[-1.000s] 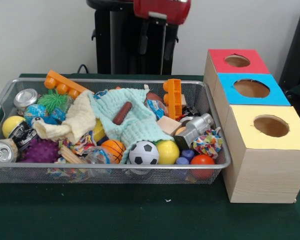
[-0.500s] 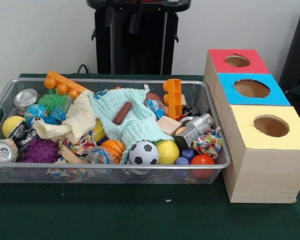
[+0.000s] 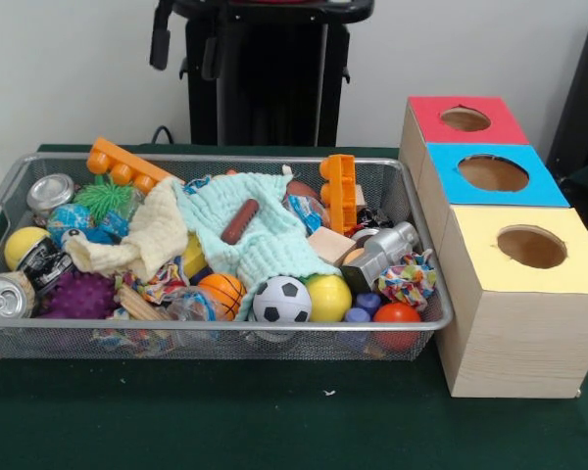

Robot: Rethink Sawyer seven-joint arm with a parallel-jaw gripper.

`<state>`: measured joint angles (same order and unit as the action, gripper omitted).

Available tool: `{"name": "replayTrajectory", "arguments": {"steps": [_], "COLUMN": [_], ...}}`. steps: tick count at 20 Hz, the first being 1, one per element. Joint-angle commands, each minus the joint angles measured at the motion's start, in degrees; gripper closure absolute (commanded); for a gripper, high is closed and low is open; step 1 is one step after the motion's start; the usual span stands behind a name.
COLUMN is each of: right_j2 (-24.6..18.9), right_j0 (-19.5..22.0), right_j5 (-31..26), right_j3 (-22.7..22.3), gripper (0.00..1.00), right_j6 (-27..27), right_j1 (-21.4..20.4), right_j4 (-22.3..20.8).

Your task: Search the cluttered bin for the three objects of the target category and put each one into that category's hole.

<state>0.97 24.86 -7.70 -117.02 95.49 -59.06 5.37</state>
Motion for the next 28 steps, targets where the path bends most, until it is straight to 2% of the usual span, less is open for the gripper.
{"name": "replayTrajectory", "arguments": {"steps": [1,12,18,28], "right_j2": [-11.9,-2.6,2.5,2.8], "right_j0": [0.2,-9.8,-14.8,-15.9], "right_j5": [3.6,2.7,-1.1,-2.5], "right_j3": [-4.9,-0.4,3.3,5.2], "gripper": [0.0,0.0,0.0,0.0], "right_j6": [11.7,13.2,11.6,7.3], "right_j1": [2.7,6.4,8.9,10.8], "right_j4": [1.2,3.2,3.6,0.8]}}
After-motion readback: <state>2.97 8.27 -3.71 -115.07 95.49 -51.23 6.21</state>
